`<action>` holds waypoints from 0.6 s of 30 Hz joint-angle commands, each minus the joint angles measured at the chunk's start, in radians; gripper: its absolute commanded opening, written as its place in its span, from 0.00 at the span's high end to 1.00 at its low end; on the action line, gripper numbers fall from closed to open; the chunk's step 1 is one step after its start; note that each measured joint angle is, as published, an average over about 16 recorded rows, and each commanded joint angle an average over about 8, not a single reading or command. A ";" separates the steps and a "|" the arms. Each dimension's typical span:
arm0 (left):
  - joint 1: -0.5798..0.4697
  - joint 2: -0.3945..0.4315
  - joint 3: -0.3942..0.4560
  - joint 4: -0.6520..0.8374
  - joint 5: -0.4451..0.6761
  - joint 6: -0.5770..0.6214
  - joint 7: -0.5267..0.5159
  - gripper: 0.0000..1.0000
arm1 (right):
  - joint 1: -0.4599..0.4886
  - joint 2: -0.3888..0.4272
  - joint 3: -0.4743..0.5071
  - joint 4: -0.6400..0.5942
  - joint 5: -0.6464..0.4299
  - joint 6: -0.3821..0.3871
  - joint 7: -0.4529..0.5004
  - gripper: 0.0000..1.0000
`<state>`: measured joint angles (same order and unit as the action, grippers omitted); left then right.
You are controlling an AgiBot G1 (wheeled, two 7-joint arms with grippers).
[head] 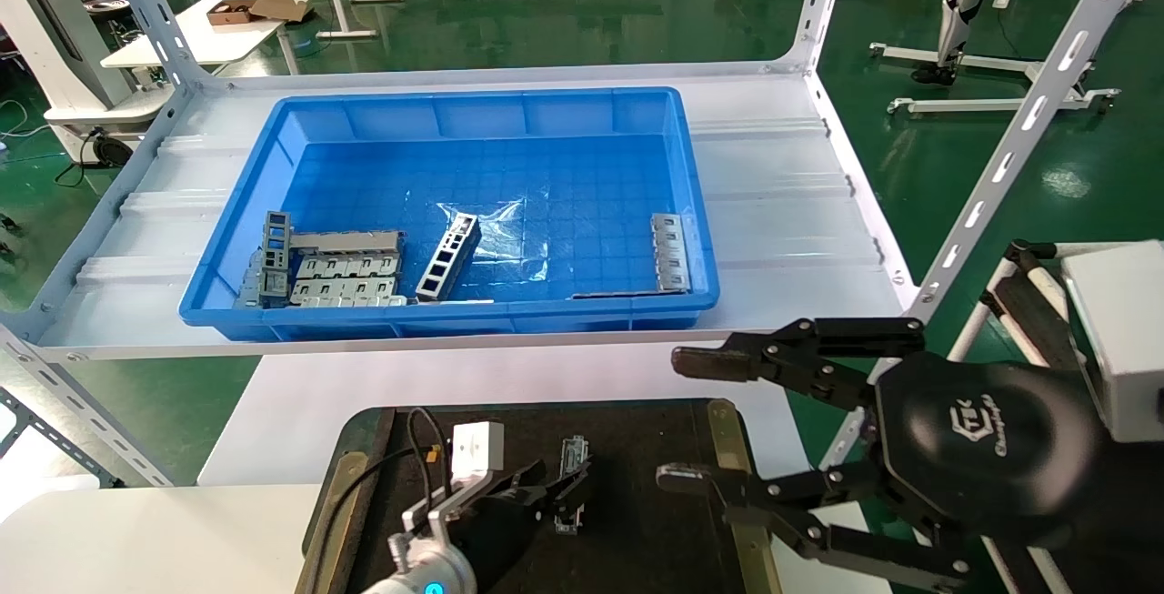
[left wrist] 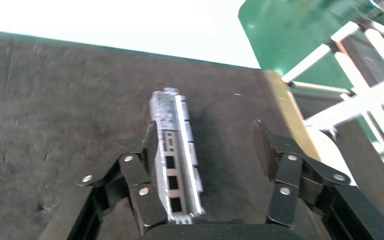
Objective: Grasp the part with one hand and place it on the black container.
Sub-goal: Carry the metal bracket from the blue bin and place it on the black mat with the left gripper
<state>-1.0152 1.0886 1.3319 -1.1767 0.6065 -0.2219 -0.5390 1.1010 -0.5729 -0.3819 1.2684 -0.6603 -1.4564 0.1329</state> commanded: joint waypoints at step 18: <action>-0.002 -0.316 -0.192 -0.173 0.119 0.485 0.215 0.00 | 0.000 0.000 0.000 0.000 0.000 0.000 0.000 0.00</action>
<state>-1.0123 0.7743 1.1388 -1.3486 0.7133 0.2610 -0.3187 1.1010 -0.5728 -0.3820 1.2684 -0.6602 -1.4563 0.1329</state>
